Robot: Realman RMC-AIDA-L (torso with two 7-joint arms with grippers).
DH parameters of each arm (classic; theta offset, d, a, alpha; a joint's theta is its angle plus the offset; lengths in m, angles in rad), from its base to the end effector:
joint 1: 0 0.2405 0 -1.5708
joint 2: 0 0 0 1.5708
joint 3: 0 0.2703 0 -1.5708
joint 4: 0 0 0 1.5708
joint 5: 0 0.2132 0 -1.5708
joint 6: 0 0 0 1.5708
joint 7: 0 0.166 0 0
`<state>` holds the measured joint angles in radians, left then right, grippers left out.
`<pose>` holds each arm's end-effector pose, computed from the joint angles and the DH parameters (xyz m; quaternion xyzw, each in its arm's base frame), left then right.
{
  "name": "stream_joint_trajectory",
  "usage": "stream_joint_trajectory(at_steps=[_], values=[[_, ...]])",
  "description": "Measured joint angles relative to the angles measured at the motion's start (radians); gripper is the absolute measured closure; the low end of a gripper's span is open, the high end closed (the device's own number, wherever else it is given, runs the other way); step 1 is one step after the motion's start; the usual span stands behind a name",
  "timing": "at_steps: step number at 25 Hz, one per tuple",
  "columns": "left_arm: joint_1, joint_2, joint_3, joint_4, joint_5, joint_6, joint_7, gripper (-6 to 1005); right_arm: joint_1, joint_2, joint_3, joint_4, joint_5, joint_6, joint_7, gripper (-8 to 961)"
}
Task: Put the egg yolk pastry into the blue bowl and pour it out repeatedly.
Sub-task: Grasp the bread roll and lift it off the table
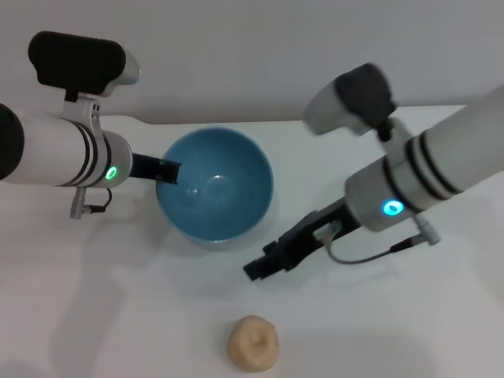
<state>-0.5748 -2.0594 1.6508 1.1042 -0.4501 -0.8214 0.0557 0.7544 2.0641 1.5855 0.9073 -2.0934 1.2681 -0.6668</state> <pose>-0.2242 0.4278 -0.0648 -0.8232 -0.4286 0.0336 0.3710 0.1610 0.3712 -0.1125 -0.9337 0.3537 -0.0429 0.0349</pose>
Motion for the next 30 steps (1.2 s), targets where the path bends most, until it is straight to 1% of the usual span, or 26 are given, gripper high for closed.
stream_joint_trajectory(at_steps=[5, 10, 19, 25, 30], values=[[0.0, -0.001, 0.001, 0.0, -0.008, -0.008, 0.0, 997, 0.009, 0.01, -0.144, -0.003, 0.008, -0.071, 0.039, 478], [-0.001, -0.003, 0.002, 0.0, -0.009, -0.009, 0.0, 997, 0.017, 0.012, -0.271, -0.007, 0.012, -0.151, 0.102, 496], [-0.003, -0.006, 0.003, -0.002, -0.01, -0.011, -0.001, 997, 0.019, 0.013, -0.368, -0.054, 0.113, -0.194, 0.106, 528], [-0.018, -0.006, 0.011, -0.007, -0.01, -0.011, -0.001, 997, 0.019, 0.016, -0.421, -0.087, 0.121, -0.209, 0.106, 550], [-0.027, -0.005, 0.013, -0.009, -0.01, -0.011, -0.001, 997, 0.017, 0.016, -0.439, -0.088, 0.121, -0.214, 0.106, 568]])
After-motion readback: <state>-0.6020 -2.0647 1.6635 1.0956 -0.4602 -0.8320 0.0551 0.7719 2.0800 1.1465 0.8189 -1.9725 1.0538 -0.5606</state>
